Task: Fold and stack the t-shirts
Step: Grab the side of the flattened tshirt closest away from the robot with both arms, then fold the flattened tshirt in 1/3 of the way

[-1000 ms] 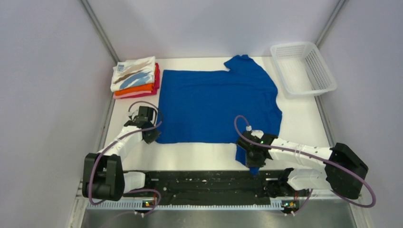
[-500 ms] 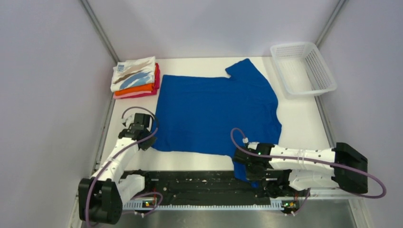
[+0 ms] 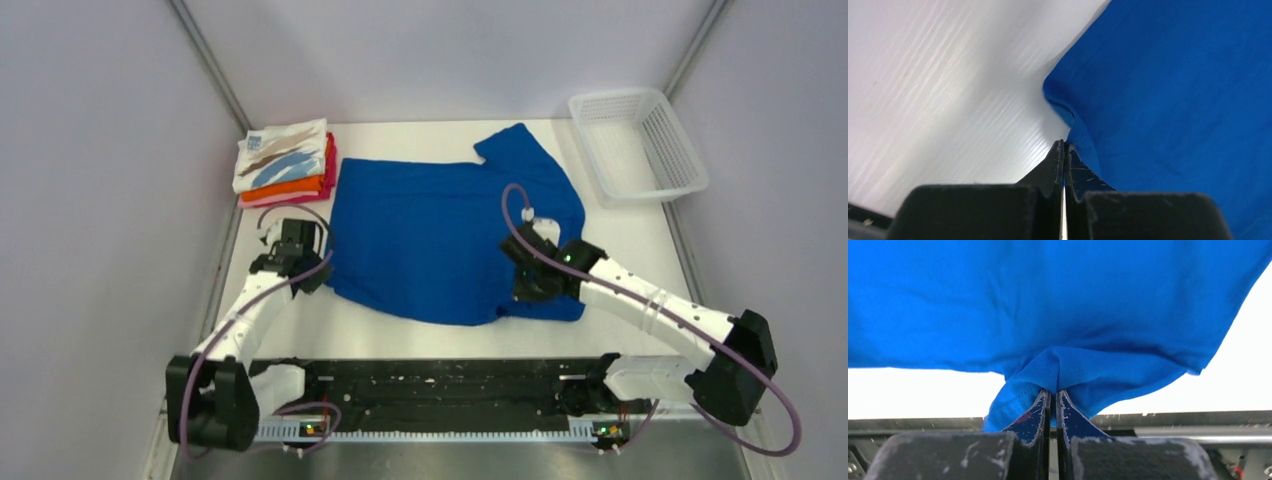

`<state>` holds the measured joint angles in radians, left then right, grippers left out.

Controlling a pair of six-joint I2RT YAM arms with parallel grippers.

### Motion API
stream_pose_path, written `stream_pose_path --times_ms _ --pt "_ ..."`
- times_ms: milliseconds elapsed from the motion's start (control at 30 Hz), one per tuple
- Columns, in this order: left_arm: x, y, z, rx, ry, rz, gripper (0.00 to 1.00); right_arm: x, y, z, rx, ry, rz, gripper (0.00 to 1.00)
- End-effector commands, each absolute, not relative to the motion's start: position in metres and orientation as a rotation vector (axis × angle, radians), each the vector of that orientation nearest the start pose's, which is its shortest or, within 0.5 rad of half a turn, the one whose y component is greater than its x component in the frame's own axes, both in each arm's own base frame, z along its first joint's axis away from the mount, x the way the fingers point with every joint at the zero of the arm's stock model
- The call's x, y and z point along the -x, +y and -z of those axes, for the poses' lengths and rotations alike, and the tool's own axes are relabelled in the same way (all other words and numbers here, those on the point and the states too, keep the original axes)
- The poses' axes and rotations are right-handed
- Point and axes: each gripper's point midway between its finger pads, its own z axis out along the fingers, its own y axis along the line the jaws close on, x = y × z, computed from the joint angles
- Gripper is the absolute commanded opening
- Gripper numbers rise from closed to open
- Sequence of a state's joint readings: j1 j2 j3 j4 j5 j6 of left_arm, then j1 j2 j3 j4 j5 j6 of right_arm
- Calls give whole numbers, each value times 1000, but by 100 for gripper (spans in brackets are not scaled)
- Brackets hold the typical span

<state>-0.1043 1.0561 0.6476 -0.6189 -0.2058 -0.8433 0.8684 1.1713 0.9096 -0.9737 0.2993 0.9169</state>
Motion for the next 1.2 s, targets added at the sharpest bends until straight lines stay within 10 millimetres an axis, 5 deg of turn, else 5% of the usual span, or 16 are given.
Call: stream_pose_path --times_ms 0,333,667,833,1000,1067,1167 --pt "-304 -24 -105 963 2246 151 0 -235 153 -148 -70 2506 -54 0" --pt "-362 -8 -98 1007 2237 122 0 -336 146 -177 -26 2382 -64 0" --pt "-402 1 -76 1050 2291 84 3 -435 130 -140 64 2389 -15 0" --pt "-404 9 -86 1063 2296 15 97 -489 109 -133 -49 2343 100 36" --pt "-394 16 -118 1059 2232 3 99 -488 106 -153 -100 2297 84 88" --pt "-393 7 -128 1014 2226 72 99 -471 107 -154 -120 2292 36 97" --pt "-393 -18 -136 931 2271 250 99 -438 120 -146 -130 2314 -120 99"
